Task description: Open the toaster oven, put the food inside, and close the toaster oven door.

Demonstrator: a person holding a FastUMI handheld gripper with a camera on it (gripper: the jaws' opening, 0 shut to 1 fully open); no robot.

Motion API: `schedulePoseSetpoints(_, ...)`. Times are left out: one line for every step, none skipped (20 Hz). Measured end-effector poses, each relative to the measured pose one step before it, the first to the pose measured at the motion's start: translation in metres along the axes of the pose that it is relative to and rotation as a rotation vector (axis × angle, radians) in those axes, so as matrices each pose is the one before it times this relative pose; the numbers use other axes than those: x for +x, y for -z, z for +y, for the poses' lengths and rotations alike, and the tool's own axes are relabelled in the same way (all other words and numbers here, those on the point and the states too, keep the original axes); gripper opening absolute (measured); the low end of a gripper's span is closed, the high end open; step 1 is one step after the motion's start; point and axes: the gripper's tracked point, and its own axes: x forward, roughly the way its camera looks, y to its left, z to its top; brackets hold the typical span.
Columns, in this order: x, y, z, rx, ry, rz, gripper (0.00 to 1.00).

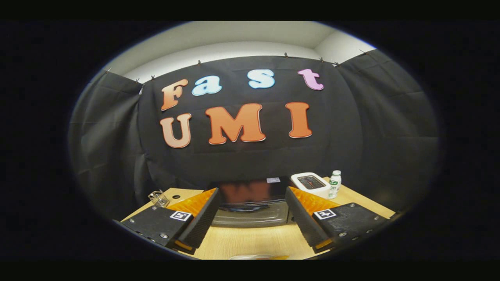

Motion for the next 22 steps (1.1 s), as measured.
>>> schedulePoseSetpoints(0.00511, 0.0059, 0.00338, -0.00613, -0.0051, 0.00963, 0.98)
schedulePoseSetpoints(0.00583, 0.00546, 0.00301, -0.0049, -0.0036, 0.01285, 0.98)
schedulePoseSetpoints(0.00719, 0.00723, 0.00283, -0.00311, -0.00052, 0.0133, 0.98)
schedulePoseSetpoints(0.00828, 0.00515, 0.00213, -0.00229, 0.00123, 0.01233, 0.98)
schedulePoseSetpoints(0.00922, 0.00589, 0.00082, -0.00316, 0.00116, 0.01203, 0.98)
schedulePoseSetpoints(0.00834, 0.00624, 0.00068, -0.00416, 0.00121, 0.01364, 0.98)
schedulePoseSetpoints(0.01094, 0.00872, 0.00137, -0.00218, 0.00117, 0.01926, 0.98)
schedulePoseSetpoints(0.01039, 0.008, -0.00037, -0.00518, 0.00149, 0.02125, 0.98)
schedulePoseSetpoints(0.01255, 0.00928, -0.00098, -0.00828, 0.00343, 0.02577, 0.98)
schedulePoseSetpoints(0.01126, 0.00891, -0.00015, -0.00977, 0.00306, 0.0283, 0.98)
schedulePoseSetpoints(0.0104, 0.00767, 0.00102, -0.00783, 0.0039, 0.02596, 0.98)
schedulePoseSetpoints(0.00863, 0.00533, 0.00157, -0.00218, 0.0001, 0.0219, 0.98)
schedulePoseSetpoints(0.00817, 0.00233, 0.00303, 0.00188, -0.00522, 0.0099, 0.98)
schedulePoseSetpoints(0.00552, 0.00022, 0.00319, 0.00273, -0.00543, 0.00191, 0.98)
schedulePoseSetpoints(0.00443, -0.00036, 0.00252, -0.00256, -0.0045, -0.00367, 0.98)
schedulePoseSetpoints(0.00462, -0.00042, 0.00154, -0.00522, 0.00013, 0.00084, 0.98)
schedulePoseSetpoints(0.00447, 0.00291, 0.00069, -0.00448, 0.00354, 0.00916, 0.98)
schedulePoseSetpoints(0.00351, 0.005, 0.00002, -0.0061, 0.00473, 0.01699, 0.98)
schedulePoseSetpoints(0.00286, 0.00639, -0.00127, -0.00131, 0.00839, 0.02215, 0.98)
schedulePoseSetpoints(0.00067, 0.00337, -0.00029, -0.01064, 0.00521, 0.01758, 0.98)
schedulePoseSetpoints(0.0001, -0.00355, 0.00097, -0.0162, -0.00012, -0.01734, 0.99)
schedulePoseSetpoints(-0.00024, 0.00153, 0.00018, -0.00529, -0.00189, 0.00743, 0.98)
